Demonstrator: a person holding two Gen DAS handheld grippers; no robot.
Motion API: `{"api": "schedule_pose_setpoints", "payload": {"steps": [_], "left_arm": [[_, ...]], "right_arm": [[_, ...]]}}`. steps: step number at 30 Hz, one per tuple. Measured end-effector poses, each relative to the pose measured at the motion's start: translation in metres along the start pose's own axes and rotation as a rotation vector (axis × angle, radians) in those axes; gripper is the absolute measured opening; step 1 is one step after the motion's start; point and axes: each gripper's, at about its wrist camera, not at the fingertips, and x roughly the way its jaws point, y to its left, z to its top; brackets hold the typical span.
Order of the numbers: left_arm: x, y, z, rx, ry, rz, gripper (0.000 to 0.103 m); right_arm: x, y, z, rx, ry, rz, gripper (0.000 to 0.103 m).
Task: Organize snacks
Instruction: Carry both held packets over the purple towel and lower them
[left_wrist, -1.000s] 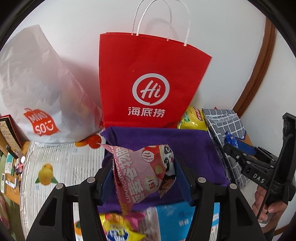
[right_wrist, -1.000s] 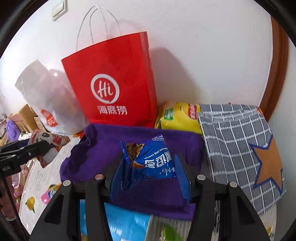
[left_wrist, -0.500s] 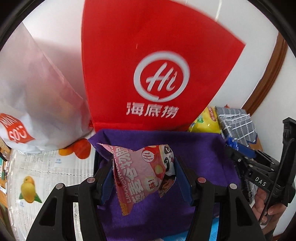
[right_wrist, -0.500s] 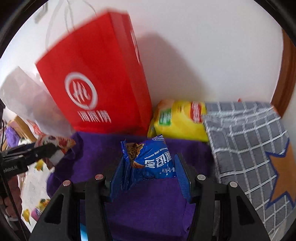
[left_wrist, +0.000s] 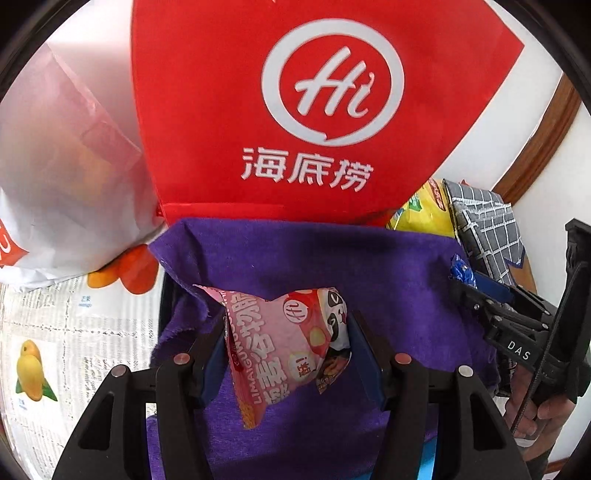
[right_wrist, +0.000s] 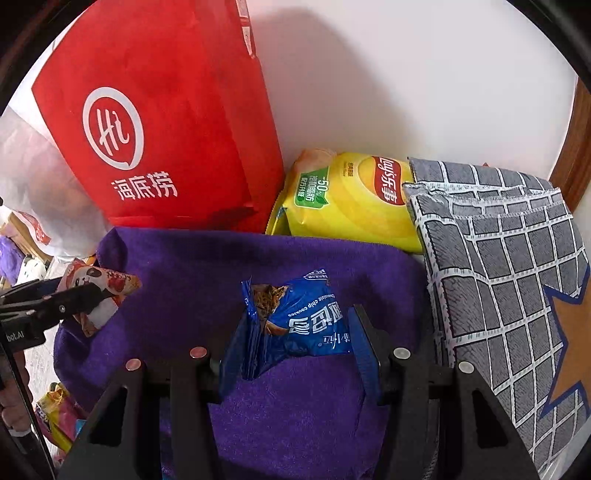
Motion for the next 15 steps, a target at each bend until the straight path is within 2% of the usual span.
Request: {"api": "schedule_pose_setpoints", "payload": {"steps": [15], "left_arm": [[0.007, -0.0061, -0.0005, 0.014, 0.027, 0.009, 0.058]], "right_arm": [[0.0101, 0.0022, -0.003, -0.012, 0.03, -0.006, 0.055]]}}
